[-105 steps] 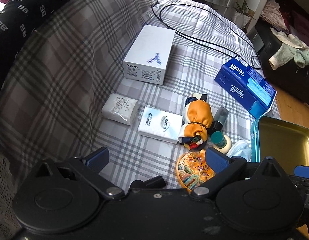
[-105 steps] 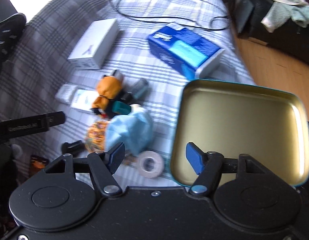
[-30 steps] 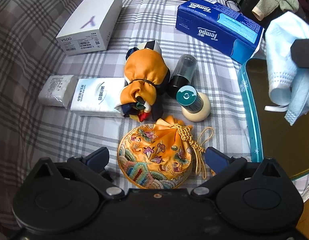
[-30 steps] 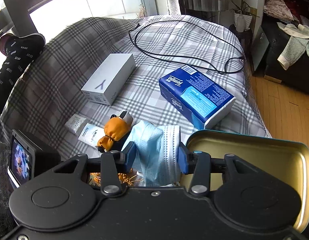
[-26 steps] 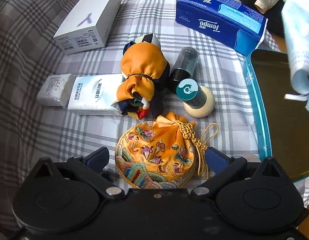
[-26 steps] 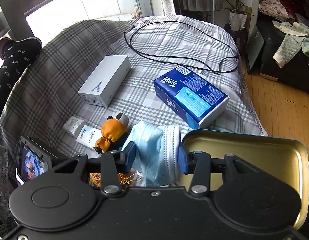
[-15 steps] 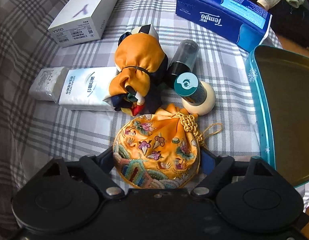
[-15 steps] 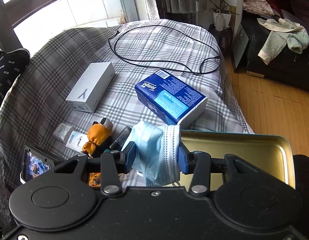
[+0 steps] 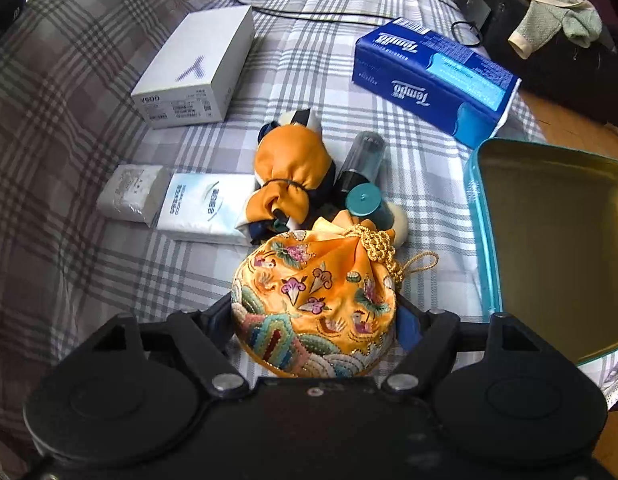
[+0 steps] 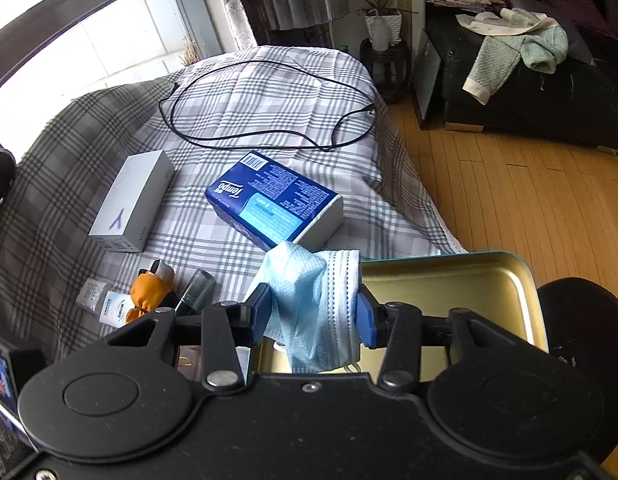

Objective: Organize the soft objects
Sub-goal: 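Place the mask in the gold tray with the right gripper while the left drops the pouch there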

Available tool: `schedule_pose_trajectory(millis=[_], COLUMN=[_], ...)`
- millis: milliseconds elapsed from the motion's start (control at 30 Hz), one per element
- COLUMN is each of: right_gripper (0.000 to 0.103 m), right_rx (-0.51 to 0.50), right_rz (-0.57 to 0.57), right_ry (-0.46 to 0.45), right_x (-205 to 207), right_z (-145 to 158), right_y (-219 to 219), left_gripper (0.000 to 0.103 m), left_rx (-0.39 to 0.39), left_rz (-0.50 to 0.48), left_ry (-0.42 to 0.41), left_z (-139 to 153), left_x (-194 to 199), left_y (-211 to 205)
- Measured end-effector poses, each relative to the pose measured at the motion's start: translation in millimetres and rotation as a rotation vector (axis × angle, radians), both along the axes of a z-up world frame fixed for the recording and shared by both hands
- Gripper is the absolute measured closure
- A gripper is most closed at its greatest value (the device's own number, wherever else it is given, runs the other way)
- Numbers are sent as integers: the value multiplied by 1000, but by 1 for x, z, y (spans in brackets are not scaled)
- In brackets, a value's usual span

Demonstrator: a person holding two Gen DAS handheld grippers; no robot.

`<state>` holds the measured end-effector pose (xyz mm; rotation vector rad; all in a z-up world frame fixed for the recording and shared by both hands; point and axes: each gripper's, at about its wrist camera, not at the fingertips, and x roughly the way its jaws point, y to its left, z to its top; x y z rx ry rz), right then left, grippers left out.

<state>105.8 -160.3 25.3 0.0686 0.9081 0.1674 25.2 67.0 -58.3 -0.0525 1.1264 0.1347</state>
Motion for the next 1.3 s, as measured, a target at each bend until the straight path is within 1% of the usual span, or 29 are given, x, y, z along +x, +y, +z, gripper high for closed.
schedule_pose_trajectory(millis=[200,333,467,600,800,1033,1133,1200,1300], right_gripper=[57,57,57,57,57,56,55,55,46], right_rx=[5,4,5,-22,-60,-112,-108,-101,-109], right_rz=[-72,-101,-124,-142,-155,-177,-184,-186,-188], right_ry=[32,44,52,61,72,55,42,34,10], right_x=[9,12,13,15,15,11,11,11,10], right_z=[0,1,2,0,-5,-4,-2,-1,1], right_y=[-24,-37,-49,-59,-72,-84,-89,-90,-90], left_gripper=[28,28,27,27,27,27,22,16,13], left_rx=[28,21,3,-16,-16,3,24,42,62], left_rz=[-60,-92,-133,-171,-227,-264,-272,-274,-276], left_ry=[-67,-110,-132,-141,-142,-106,-93,-98,-105], left_z=[44,72,92,105,109,93,83,79,77], left_x=[-9,-10,-8,-4,-2,3,6,6,6], left_y=[-25,-43,-68,-95,-140,-178,-185,-188,-190])
